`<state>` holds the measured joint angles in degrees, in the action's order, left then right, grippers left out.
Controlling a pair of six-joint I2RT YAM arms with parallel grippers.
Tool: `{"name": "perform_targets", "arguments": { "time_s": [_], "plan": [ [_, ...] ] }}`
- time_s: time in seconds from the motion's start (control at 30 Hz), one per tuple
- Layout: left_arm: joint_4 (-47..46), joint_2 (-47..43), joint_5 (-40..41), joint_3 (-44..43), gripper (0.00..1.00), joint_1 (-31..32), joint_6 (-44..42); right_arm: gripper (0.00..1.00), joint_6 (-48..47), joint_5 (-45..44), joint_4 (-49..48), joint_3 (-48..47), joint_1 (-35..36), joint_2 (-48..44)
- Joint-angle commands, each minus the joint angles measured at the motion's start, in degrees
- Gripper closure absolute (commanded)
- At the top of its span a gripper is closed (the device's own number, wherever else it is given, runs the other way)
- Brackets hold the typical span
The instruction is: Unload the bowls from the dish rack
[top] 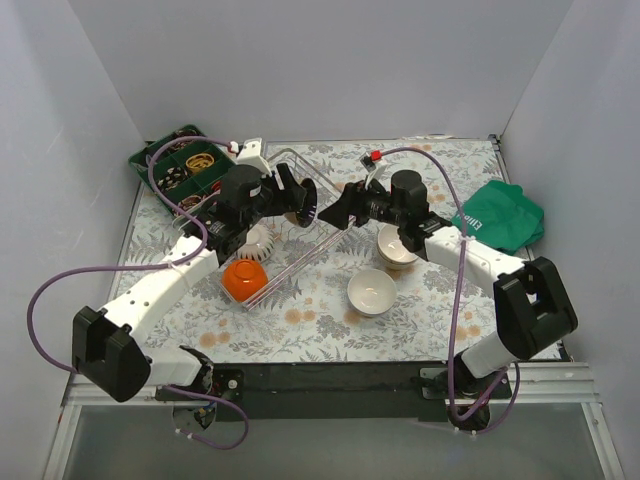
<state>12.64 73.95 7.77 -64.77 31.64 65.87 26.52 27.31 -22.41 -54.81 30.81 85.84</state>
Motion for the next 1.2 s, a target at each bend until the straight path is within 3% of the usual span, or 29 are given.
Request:
{"name": "perform_targets", "arguments": {
  "time_s": [0.0, 0.17, 0.27, 0.37, 0.4, 0.5, 0.6, 0.7, 0.73, 0.8, 0.83, 0.97, 1.17],
  "plan": [
    [-7.4, -5.0, -4.1, 0.8, 1.00, -0.2, 3.7, 0.21, 2.6, 1.6, -5.1, -4.7, -0.3, 3.3],
    [-9.9, -6.3, -7.7, 3.6, 1.00, -0.2, 6.1, 0.27, 3.5, 2.6, -5.2, -7.2, -0.4, 6.5],
    [-10.9, -6.6, -7.7, 4.5, 1.00, -0.1, 7.2, 0.38, 3.7, 3.9, -5.5, -8.5, -0.4, 8.0],
    [-11.2, -6.5, -10.0, 4.7, 1.00, -0.2, 7.5, 0.60, 3.7, 4.7, -5.4, -9.0, -0.4, 8.6],
    [-11.4, -6.6, -10.1, 5.0, 1.00, -0.1, 7.5, 0.75, 3.7, 4.8, -5.4, -8.8, -0.4, 8.4],
    [-11.5, -6.8, -9.8, 5.4, 1.00, -0.1, 7.3, 0.97, 3.6, 4.8, -5.4, -8.0, -0.5, 7.2],
    [-11.7, -7.4, -8.9, 5.8, 1.00, -0.1, 6.1, 0.99, 3.4, 4.8, -5.1, -6.5, -0.6, 5.7],
    [-11.9, -8.7, -6.6, 6.5, 0.81, -0.1, 4.4, 0.99, 2.2, 4.3, -2.0, -5.4, -0.9, 3.6],
    [-11.9, -9.2, -5.8, 7.0, 0.61, -0.2, 3.9, 0.99, 1.5, 3.2, -0.5, -5.1, -1.0, 2.8],
    [-12.0, -10.5, -4.5, 7.3, 0.43, -0.2, 1.7, 0.99, -1.3, 0.2, 5.1, -4.4, -1.2, 0.1],
    [-12.0, -11.0, -4.0, 7.5, 0.29, -0.1, 1.0, 0.99, -2.3, -0.8, 7.6, -4.4, -1.3, -0.7],
    [-12.0, -13.3, 0.8, 9.0, 0.02, -0.2, -2.5, 0.99, -7.7, -7.4, 21.9, -5.7, -2.4, -5.2],
    [-11.9, -15.6, 6.5, 10.2, 0.02, -0.1, -8.2, 0.99, -13.6, -14.8, 44.5, -10.1, -8.0, -10.3]
  ]
}}
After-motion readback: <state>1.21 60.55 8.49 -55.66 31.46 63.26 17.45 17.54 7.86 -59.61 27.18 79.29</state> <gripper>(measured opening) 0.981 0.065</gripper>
